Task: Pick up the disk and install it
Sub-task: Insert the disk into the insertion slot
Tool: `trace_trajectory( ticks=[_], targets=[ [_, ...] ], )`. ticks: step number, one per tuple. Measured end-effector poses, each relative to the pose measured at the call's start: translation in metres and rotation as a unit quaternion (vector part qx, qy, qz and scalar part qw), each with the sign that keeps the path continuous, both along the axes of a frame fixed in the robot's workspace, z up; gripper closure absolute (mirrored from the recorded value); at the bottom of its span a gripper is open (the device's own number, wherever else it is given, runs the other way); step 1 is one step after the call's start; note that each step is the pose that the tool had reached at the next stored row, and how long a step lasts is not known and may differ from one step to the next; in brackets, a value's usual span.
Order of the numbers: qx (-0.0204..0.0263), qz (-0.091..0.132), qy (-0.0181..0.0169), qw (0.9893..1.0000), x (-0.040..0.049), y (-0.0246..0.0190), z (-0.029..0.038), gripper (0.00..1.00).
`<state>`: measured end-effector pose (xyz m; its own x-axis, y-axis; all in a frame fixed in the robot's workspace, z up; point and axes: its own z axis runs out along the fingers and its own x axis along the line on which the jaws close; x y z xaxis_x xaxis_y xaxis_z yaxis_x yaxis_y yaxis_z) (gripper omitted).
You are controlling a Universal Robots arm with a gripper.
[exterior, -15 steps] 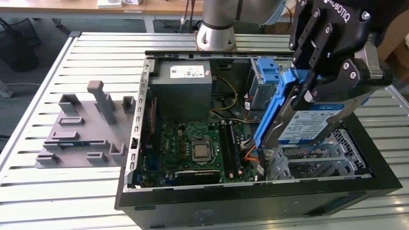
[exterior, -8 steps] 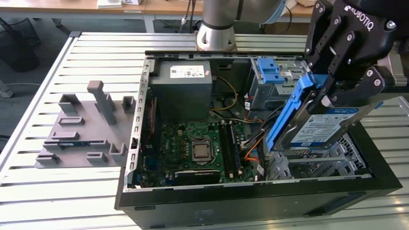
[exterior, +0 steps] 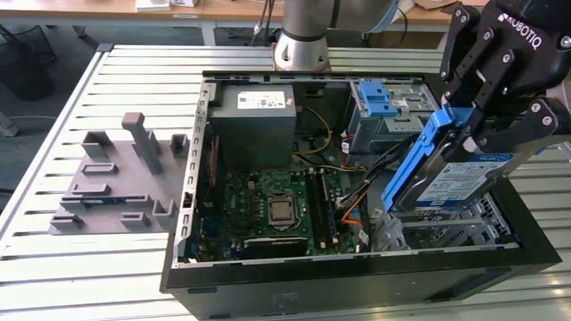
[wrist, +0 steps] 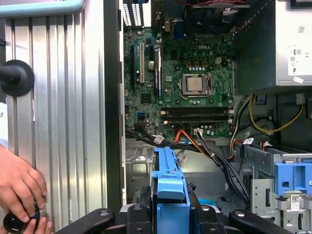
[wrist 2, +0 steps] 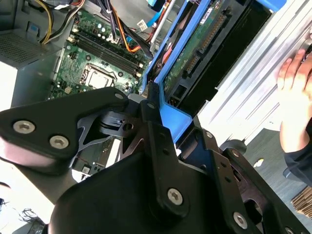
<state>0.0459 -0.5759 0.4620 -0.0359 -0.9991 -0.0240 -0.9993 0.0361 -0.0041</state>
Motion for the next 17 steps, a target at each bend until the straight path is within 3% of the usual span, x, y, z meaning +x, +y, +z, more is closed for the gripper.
trace_trajectory(
  ticks=[7,17],
  targets=[
    [0.0002,0.0,0.0,1.0,0.0072,0.0,-0.0016,0.64],
    [0.0001,0.0,0.0,1.0,0.0166,-0.0001,-0.0089,0.64]
  ],
)
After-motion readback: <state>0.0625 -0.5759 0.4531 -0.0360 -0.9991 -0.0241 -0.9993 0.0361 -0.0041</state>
